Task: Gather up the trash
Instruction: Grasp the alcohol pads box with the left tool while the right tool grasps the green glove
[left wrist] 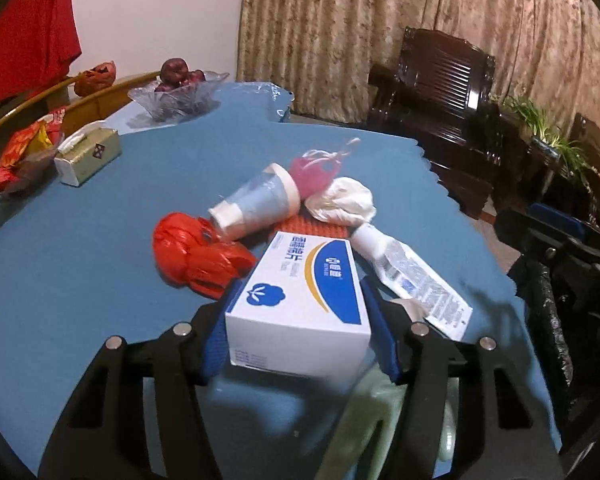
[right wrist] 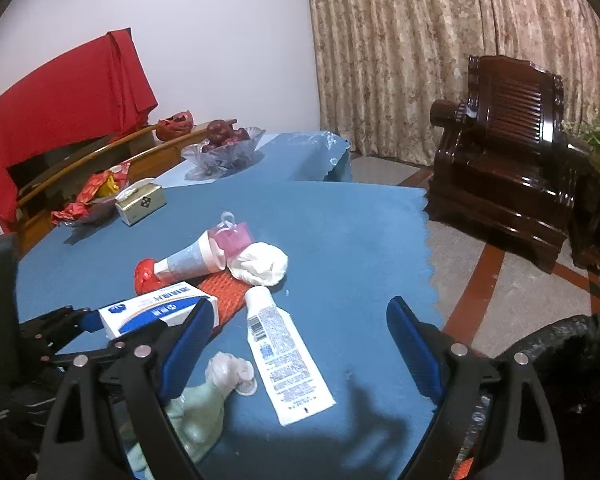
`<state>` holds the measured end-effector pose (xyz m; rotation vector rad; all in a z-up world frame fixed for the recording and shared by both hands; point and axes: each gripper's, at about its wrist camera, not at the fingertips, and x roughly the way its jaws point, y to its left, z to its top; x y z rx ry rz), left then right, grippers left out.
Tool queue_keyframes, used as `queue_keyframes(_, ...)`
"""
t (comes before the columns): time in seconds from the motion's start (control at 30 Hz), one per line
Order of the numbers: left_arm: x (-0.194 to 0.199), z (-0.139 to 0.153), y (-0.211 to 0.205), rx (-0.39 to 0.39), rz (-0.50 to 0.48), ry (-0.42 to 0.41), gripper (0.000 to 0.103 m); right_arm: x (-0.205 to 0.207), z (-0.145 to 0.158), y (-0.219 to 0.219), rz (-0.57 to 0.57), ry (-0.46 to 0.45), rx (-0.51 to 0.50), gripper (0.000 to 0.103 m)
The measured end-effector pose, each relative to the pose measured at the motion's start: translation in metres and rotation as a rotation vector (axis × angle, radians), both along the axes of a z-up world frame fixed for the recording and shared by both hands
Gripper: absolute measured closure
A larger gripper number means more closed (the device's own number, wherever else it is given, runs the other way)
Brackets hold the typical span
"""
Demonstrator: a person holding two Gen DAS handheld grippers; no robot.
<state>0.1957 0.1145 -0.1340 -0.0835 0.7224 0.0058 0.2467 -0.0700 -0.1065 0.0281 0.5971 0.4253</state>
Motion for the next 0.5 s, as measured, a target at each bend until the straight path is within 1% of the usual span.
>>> queue_keyframes(0.2, 0.002, -0.013, 0.007, -0.01, -0.002, 0.064, 0.045, 0.005, -0.013, 0.01, 0.003, 0.047, 0.001, 0.018)
queue_keyframes(0.23, 0.002, -0.015, 0.008, -0.012, -0.001, 0.07, 0.044, 0.005, -0.014, 0.011, 0.003, 0.049, -0.004, 0.018)
queue_keyframes(0.27, 0.002, -0.017, 0.009, -0.012, 0.0, 0.075, 0.039, 0.004, -0.015, 0.011, 0.003, 0.051, -0.008, 0.018)
queue_keyframes(0.33, 0.006, -0.019, 0.01, -0.007, 0.004, 0.08, 0.036, 0.004, -0.017, 0.012, 0.0, 0.054, -0.009, 0.018)
queue_keyframes(0.43, 0.016, -0.024, 0.009, 0.007, 0.003, 0.106, 0.036, 0.005, -0.018, 0.01, -0.005, 0.058, -0.011, 0.018)
queue_keyframes(0.5, 0.02, -0.029, 0.01, 0.001, 0.003, 0.123, 0.04, 0.005, -0.017, 0.01, -0.005, 0.057, -0.012, 0.018)
